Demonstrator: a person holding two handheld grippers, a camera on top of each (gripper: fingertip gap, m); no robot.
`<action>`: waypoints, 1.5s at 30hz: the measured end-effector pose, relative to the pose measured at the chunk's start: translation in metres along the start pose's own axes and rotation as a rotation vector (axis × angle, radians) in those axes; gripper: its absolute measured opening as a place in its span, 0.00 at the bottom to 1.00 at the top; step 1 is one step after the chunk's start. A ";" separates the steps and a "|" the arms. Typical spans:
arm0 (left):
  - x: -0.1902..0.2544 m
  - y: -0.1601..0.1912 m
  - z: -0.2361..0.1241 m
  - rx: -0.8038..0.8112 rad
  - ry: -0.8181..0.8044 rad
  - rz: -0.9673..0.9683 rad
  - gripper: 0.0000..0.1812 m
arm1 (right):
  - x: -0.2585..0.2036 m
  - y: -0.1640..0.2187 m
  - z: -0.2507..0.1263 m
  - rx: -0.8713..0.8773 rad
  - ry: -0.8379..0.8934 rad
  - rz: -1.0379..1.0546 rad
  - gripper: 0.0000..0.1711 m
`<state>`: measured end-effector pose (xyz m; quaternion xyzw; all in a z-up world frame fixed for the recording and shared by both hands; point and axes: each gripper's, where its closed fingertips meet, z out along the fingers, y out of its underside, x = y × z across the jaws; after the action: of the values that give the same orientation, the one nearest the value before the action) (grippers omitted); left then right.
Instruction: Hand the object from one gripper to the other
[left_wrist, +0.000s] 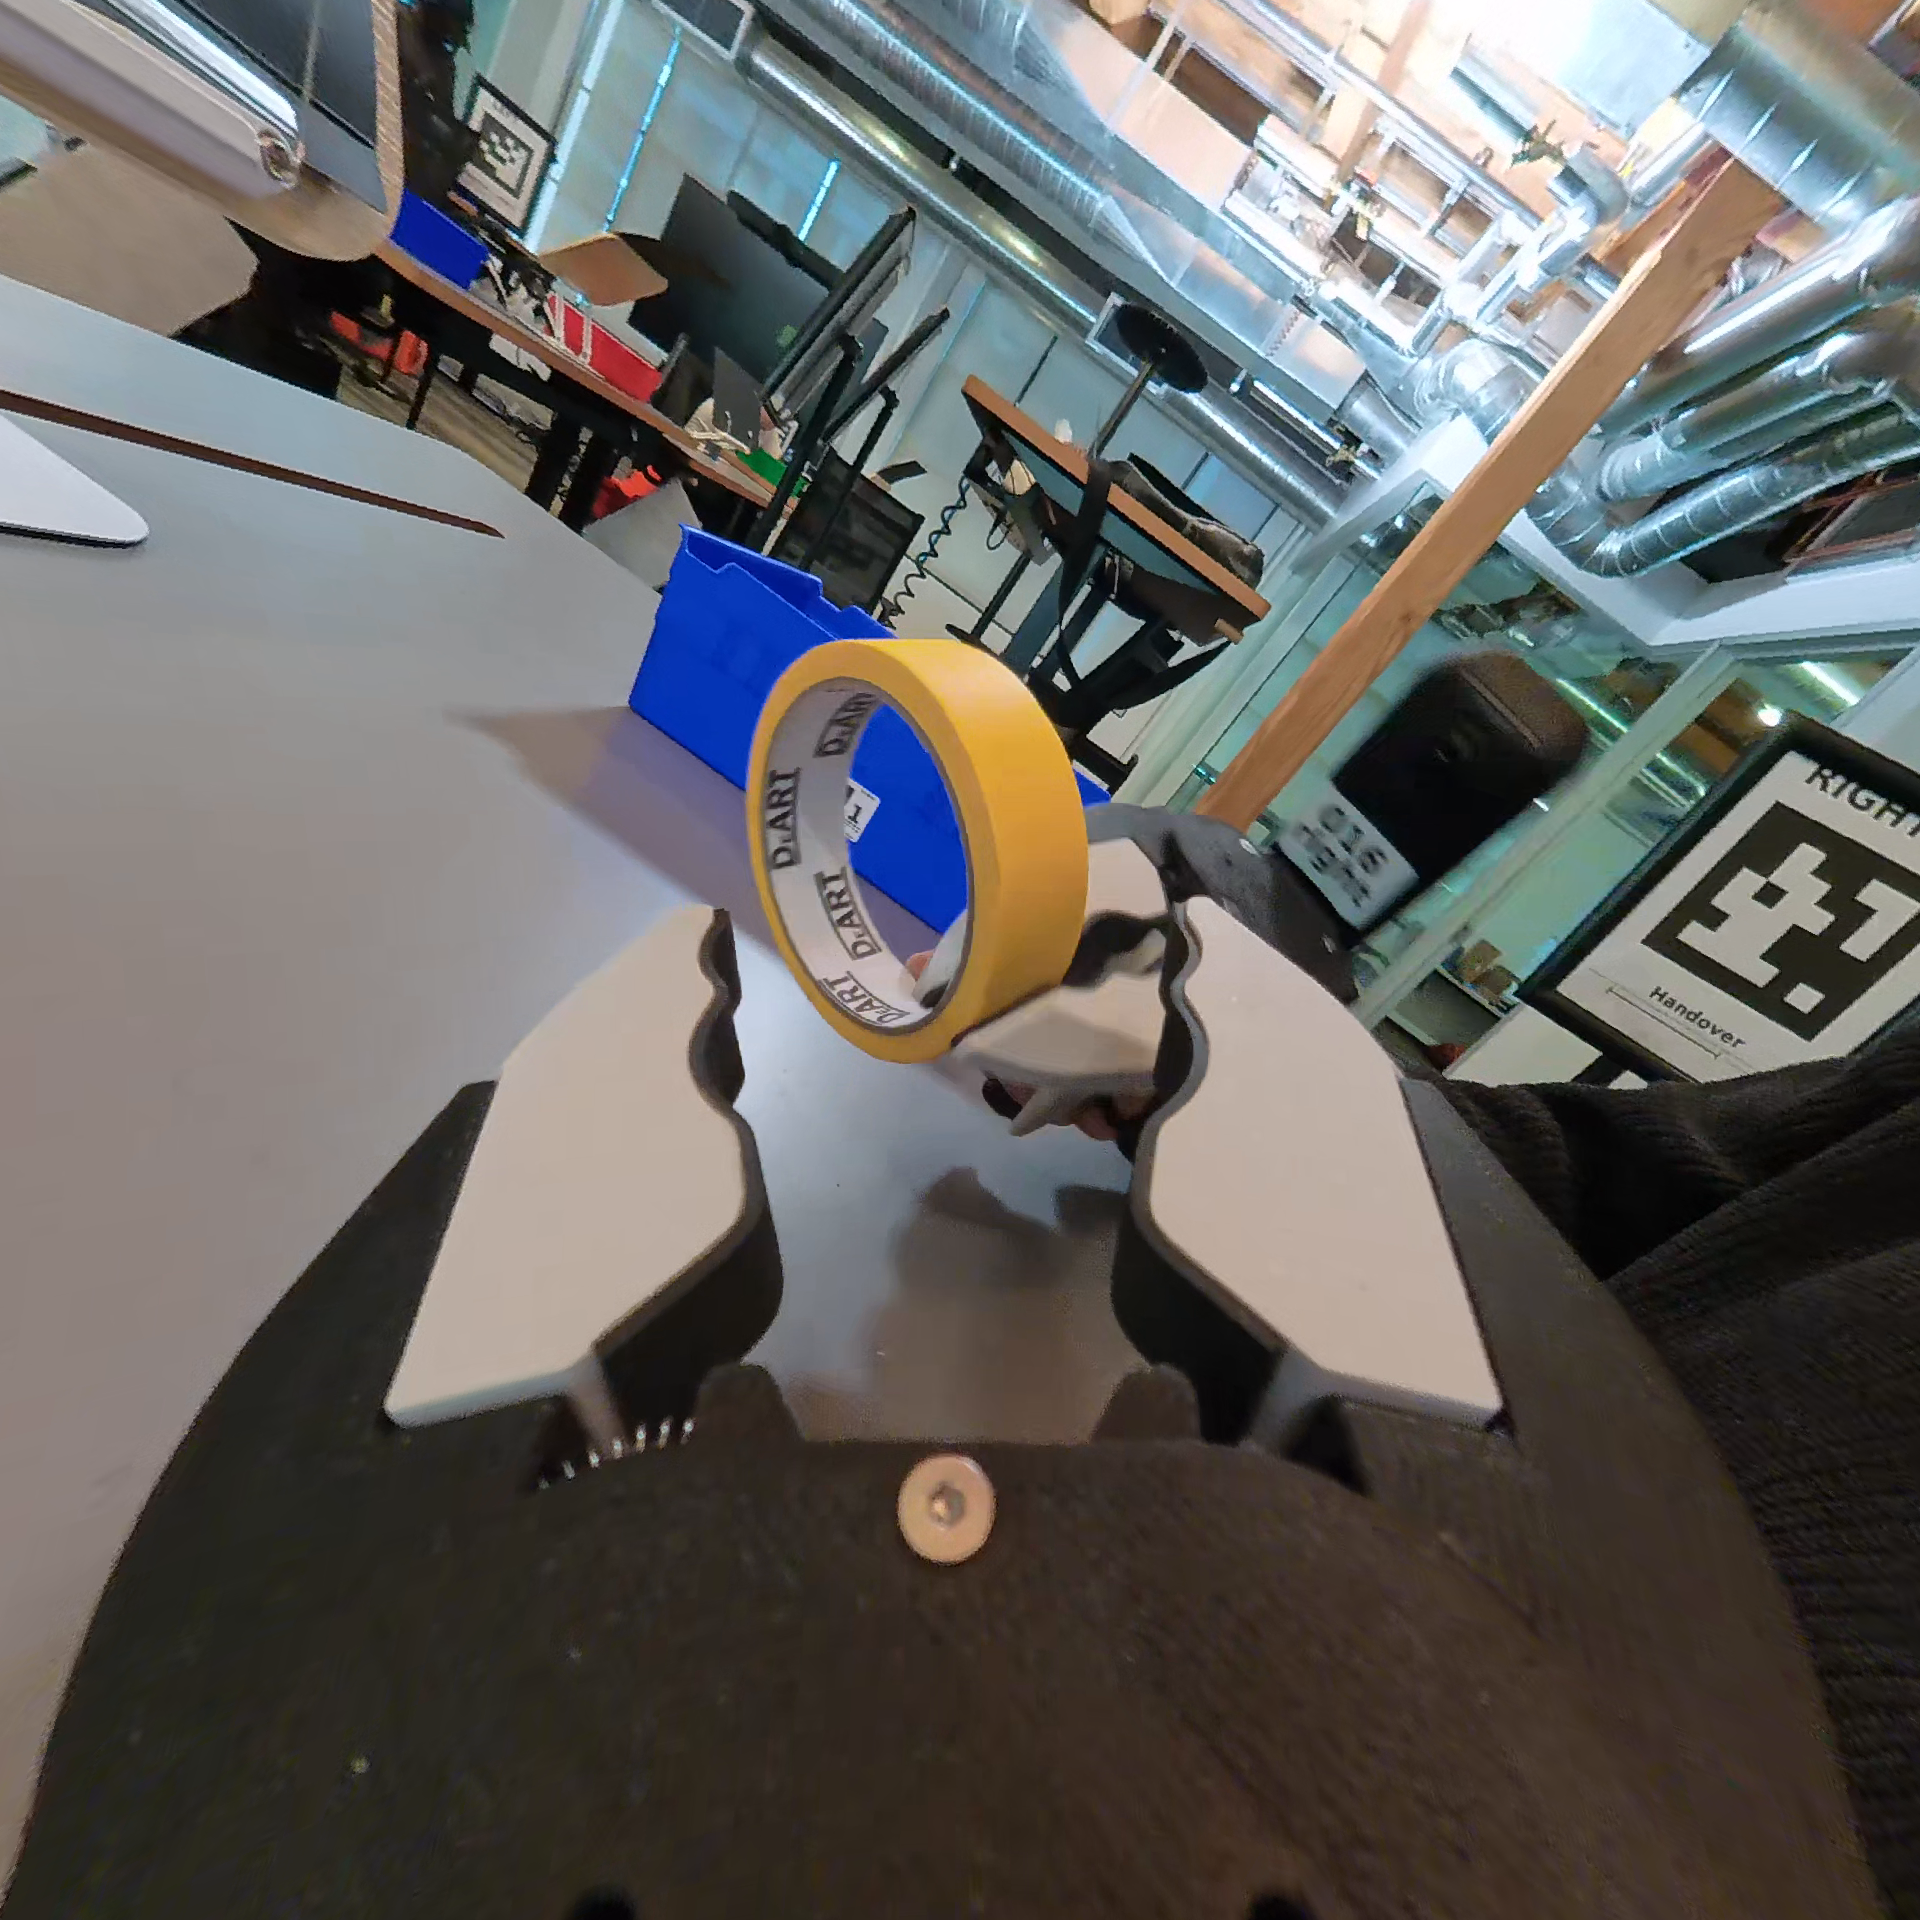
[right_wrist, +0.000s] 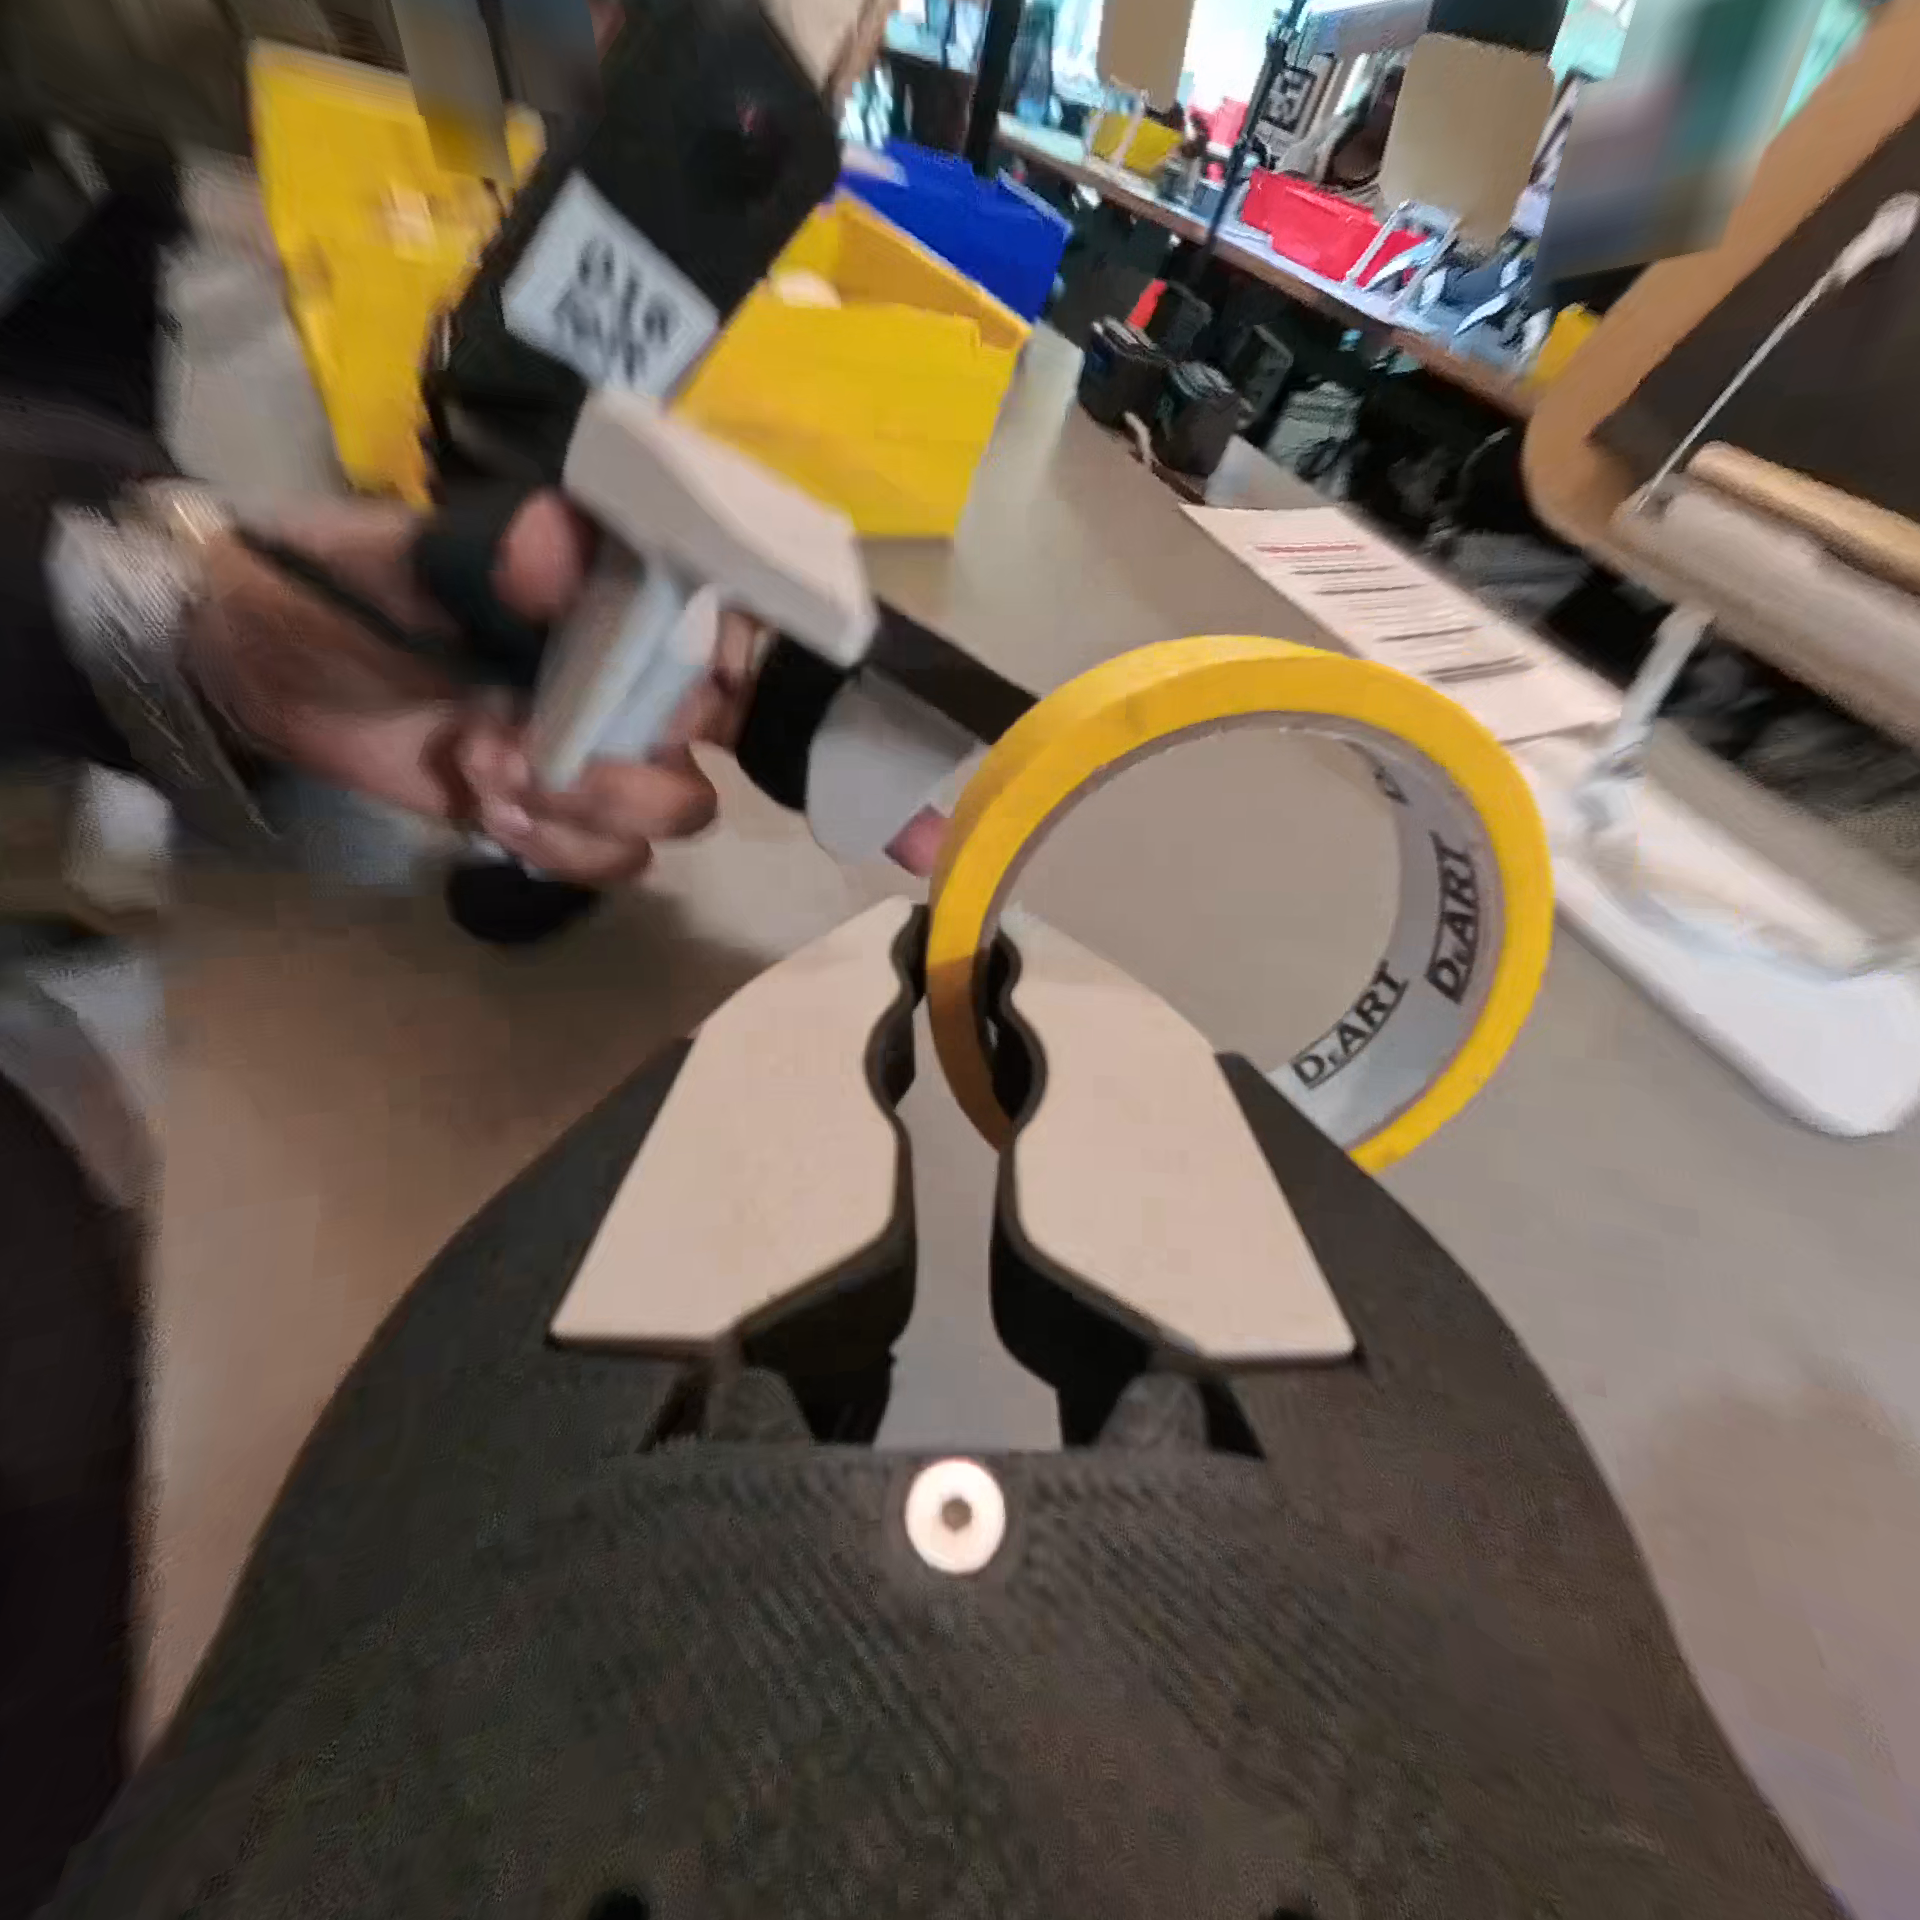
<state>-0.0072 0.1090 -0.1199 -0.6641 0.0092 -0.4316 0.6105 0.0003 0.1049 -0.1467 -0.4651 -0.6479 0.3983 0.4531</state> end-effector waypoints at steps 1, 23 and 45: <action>0.001 0.002 0.001 -0.011 0.007 0.004 0.44 | 0.001 -0.005 -0.003 0.044 -0.044 0.122 0.06; 0.019 0.070 0.017 -0.392 -0.096 0.846 0.08 | -0.010 -0.043 -0.031 0.306 -0.758 1.104 0.07; 0.047 0.030 0.006 -0.197 0.163 0.310 0.06 | 0.012 -0.029 -0.011 0.340 -0.378 0.820 0.85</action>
<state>0.0413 0.0804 -0.1176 -0.6740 0.2028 -0.3819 0.5990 0.0019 0.1100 -0.1140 -0.5211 -0.4079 0.7218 0.2028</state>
